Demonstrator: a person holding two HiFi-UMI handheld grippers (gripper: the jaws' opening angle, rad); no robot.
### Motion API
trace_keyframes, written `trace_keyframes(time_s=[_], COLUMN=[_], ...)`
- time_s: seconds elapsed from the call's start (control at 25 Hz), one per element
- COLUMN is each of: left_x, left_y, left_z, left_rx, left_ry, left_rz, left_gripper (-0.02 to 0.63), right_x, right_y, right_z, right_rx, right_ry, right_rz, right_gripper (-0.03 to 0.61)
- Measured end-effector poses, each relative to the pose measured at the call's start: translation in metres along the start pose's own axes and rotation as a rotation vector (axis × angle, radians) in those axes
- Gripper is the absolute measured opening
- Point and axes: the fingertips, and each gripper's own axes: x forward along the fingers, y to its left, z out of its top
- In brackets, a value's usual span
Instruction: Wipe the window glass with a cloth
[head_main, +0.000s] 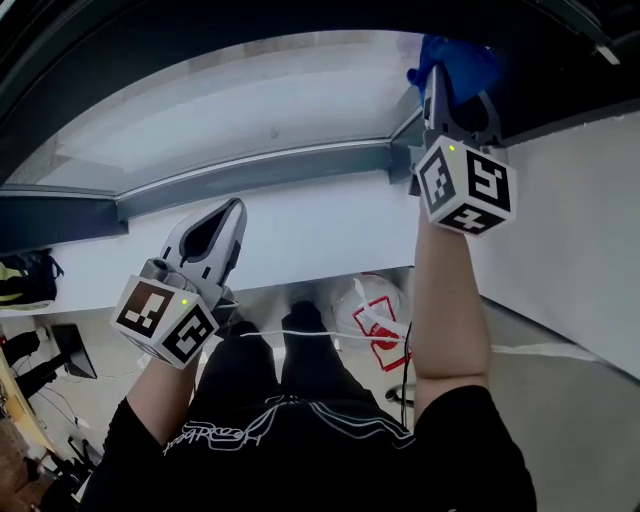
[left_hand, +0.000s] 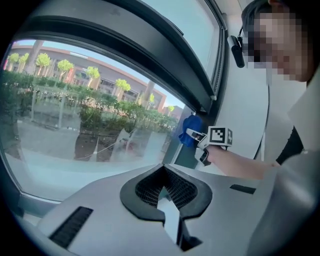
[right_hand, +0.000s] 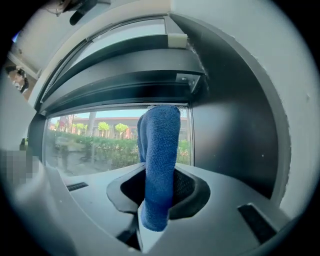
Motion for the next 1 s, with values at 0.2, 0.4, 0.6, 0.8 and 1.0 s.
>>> trace_keyframes(time_s=[0.2,0.4,0.6,0.8,1.0], left_x=[0.006,0.005,-0.015,-0.067,-0.132], left_y=[-0.006,0.005,0.040,0.090,0.159], left_z=[0.006,0.005,0.004,0.002,-0.009], left_rx=[0.013,0.009,-0.022,-0.003,-0.023], left_ry=[-0.018,-0.035,-0.066,-0.103,-0.134], left_rz=[-0.019,-0.008,0.008,0.062,0.153], left_gripper=[0.006,0.006,0.006,0.006,0.006], right_x=[-0.003,-0.008,-0.018,-0.024,-0.026], right_y=[0.004,0.024,0.079,0.178,0.297], right_z=[0.002,-0.004,-0.009,-0.021,-0.041], right_rx=[0.000,0.001,0.012,0.009,0.035], right_ry=[-0.017,-0.023,-0.013,-0.004,0.027], right_rz=[0.019,0.054,0.106,0.226,0.362], right_gripper=[0.080,0.078,0.080,0.080,0.080])
